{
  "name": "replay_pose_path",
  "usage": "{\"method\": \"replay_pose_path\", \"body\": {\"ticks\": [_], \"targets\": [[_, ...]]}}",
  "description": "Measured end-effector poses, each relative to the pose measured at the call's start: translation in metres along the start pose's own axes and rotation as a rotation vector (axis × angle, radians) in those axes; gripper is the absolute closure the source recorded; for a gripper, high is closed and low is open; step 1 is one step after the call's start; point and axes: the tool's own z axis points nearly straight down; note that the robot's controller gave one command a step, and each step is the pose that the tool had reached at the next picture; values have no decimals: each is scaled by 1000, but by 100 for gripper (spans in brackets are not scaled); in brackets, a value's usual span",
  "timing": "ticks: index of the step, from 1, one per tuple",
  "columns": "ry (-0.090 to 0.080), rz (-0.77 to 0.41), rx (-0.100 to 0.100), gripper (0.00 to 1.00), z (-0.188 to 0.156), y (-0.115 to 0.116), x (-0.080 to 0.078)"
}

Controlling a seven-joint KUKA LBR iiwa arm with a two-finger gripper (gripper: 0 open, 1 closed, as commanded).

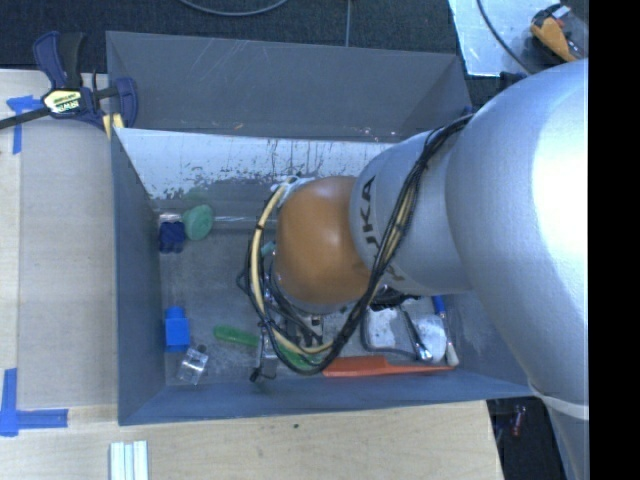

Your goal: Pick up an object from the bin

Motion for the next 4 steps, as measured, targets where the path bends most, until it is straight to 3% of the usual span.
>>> {"method": "replay_pose_path", "body": {"ticks": [1, 2, 3, 4], "targets": [[-20, 3, -6, 0, -61, 0, -9], [1, 2, 0, 0, -10, -1, 0], [-19, 34, -7, 0, -1, -6, -7], [-5, 7, -3, 100, -9, -1, -2]]}}
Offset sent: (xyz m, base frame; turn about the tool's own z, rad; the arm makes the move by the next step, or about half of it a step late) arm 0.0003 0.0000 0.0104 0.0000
